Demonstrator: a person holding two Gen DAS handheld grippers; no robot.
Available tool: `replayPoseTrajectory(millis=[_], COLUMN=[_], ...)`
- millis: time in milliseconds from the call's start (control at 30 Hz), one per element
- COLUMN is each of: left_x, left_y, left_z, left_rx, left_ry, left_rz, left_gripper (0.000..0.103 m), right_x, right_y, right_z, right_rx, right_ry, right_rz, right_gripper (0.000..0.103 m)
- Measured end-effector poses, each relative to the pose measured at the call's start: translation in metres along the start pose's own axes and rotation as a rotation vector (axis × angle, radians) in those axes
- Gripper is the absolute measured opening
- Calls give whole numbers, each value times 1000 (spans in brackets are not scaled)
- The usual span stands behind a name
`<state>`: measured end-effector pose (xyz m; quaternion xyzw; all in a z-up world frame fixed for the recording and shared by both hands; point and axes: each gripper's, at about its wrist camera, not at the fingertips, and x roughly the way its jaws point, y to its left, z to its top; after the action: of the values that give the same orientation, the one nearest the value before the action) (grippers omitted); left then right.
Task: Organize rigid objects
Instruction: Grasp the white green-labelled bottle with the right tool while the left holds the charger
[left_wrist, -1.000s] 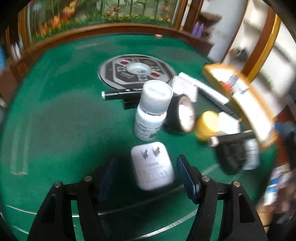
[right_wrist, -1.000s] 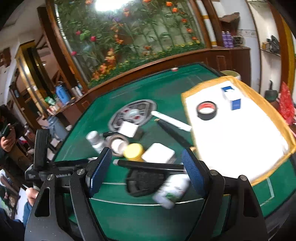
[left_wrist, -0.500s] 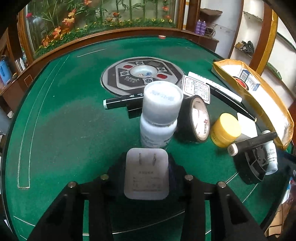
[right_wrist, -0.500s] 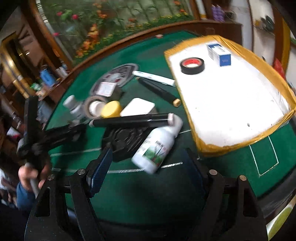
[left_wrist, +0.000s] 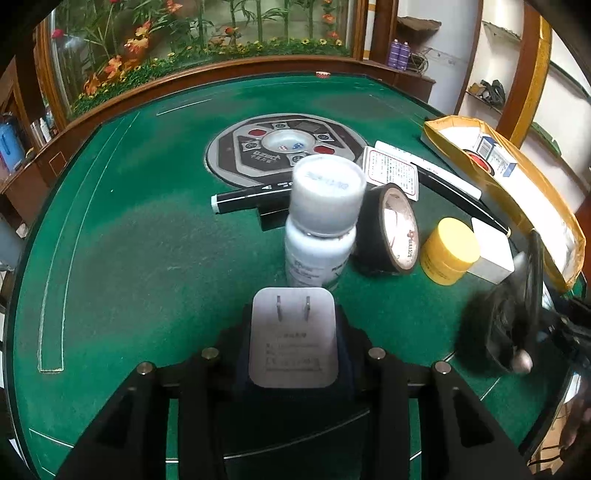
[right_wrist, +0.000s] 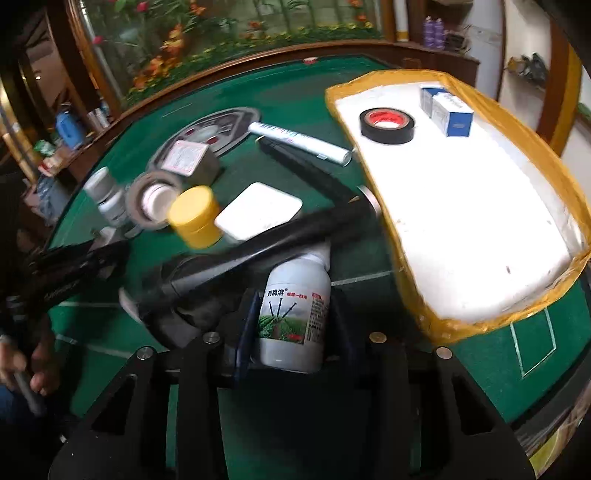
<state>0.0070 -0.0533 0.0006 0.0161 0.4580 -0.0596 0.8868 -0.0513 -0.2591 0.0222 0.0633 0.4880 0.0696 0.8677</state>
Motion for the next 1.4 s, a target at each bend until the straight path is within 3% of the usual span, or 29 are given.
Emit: replayPoseTrajectory(millis=[300,500,767,1033,1400], left_x=[0,-2,-16,-32,-51], left_y=[0,5,6,2,-24], left_z=[1,1,2,5,21], left_rx=[-5,-38,-48,-39,6], left_ry=[2,6,-34,-72,-112], left_rz=[0,-31,-67,-93,-121], left_gripper=[39,39,39,39,39], right_x=[0,-2,-15,-37,-49], right_y=[6,-13,-10,-10,-1], right_z=[-5,-3,-6,2,21], right_rx=[-131,-3,3,4,-31], right_ry=[10,16,-10,-95,-149], right_rz=[-13,123,163,183,255], right_gripper=[35,35,34,34,35])
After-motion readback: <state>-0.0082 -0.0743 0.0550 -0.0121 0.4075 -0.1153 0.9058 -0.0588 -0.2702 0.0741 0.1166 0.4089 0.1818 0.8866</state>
